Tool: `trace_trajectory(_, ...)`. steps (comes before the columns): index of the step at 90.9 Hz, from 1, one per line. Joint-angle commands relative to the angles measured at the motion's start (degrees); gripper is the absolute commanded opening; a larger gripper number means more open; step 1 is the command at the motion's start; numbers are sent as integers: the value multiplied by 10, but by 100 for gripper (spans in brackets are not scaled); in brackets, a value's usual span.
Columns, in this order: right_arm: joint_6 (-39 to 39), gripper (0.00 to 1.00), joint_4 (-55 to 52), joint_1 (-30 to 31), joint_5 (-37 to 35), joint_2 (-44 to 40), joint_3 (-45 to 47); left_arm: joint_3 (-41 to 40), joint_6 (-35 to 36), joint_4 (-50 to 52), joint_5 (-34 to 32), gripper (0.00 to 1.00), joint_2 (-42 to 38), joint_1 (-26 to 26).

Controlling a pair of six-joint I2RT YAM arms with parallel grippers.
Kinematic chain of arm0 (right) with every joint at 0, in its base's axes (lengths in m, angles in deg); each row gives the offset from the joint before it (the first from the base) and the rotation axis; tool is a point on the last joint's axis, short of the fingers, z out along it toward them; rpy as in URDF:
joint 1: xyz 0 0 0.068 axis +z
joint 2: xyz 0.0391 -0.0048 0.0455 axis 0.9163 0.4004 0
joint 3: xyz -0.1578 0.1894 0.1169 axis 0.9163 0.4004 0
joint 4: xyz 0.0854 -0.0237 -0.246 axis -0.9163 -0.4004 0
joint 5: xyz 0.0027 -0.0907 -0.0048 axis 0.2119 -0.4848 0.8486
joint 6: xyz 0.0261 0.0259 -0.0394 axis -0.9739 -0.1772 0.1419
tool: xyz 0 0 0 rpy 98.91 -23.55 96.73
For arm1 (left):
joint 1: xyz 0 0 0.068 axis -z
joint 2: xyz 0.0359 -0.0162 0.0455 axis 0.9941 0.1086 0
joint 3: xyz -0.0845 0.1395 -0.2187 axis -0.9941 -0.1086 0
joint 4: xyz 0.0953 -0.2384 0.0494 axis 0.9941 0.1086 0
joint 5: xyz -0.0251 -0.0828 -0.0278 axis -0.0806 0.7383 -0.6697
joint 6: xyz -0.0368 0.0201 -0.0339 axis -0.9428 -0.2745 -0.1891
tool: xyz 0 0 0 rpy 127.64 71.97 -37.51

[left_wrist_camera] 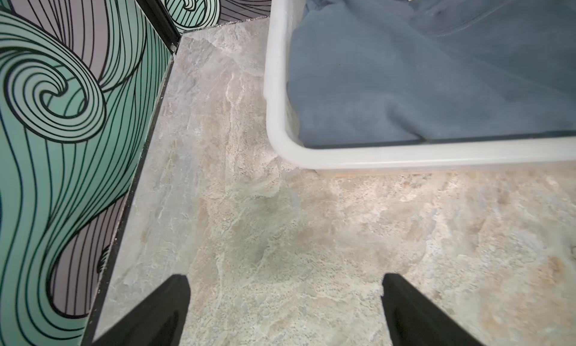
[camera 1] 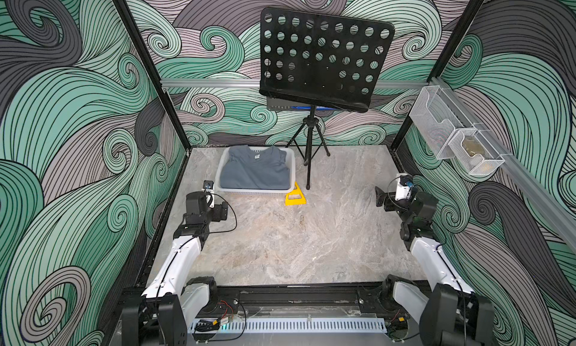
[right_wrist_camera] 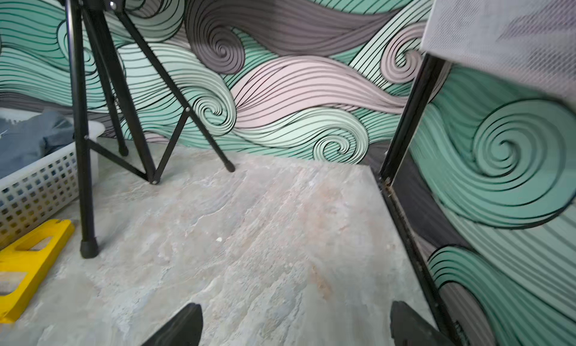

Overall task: Put the folded t-shirts into the basket
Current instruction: Reset both arms

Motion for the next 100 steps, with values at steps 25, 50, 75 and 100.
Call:
trace_trajectory(25, -59, 99, 281, 152, -91, 89, 89, -11, -71, -213, 35, 99, 146, -4)
trace_trajectory(50, -83, 99, 469, 155, -102, 173, 143, -43, -62, -354, 79, 99, 176, 5)
trace_trajectory(75, -86, 99, 588, 186, -119, 270, 150, -60, -70, -530, 78, 99, 316, 24)
trace_trajectory(100, -89, 99, 613, 191, -136, 299, 144, -43, -59, -532, 56, 99, 331, 39)
